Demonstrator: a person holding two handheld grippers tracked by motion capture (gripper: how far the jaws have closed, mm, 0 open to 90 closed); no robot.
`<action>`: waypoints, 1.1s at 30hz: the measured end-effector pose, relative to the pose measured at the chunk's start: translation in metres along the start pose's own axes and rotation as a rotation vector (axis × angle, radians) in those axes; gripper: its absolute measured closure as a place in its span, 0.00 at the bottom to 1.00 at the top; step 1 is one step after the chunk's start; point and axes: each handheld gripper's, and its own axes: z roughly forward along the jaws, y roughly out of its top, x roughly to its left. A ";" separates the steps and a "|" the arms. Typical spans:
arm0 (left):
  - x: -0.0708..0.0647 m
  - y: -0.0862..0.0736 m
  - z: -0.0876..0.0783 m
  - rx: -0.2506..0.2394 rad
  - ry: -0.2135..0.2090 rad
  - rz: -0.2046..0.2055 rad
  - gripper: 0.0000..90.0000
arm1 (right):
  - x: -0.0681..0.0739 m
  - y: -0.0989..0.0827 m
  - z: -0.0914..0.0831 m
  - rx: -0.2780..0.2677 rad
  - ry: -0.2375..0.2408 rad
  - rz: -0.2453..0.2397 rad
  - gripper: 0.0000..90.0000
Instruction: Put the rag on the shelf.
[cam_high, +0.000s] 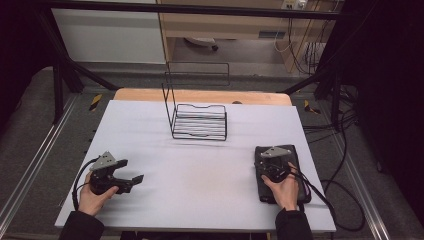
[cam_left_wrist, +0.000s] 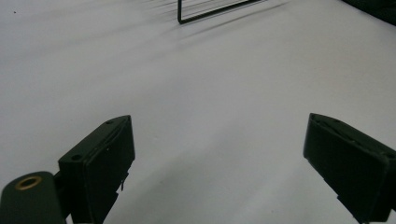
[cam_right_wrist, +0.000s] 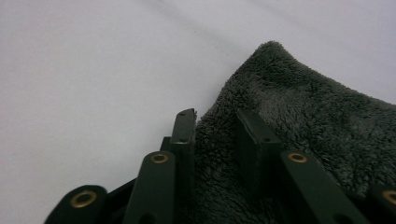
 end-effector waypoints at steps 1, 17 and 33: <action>0.000 0.000 0.000 -0.003 0.002 -0.002 0.10 | 0.000 0.000 0.000 -0.001 -0.005 -0.002 0.81; 0.000 0.001 0.000 -0.011 -0.006 -0.008 0.11 | -0.008 0.002 -0.007 -0.047 0.046 0.054 0.95; -0.001 0.001 0.000 -0.005 0.002 0.003 0.11 | 0.020 0.015 -0.014 -0.102 0.226 0.039 0.95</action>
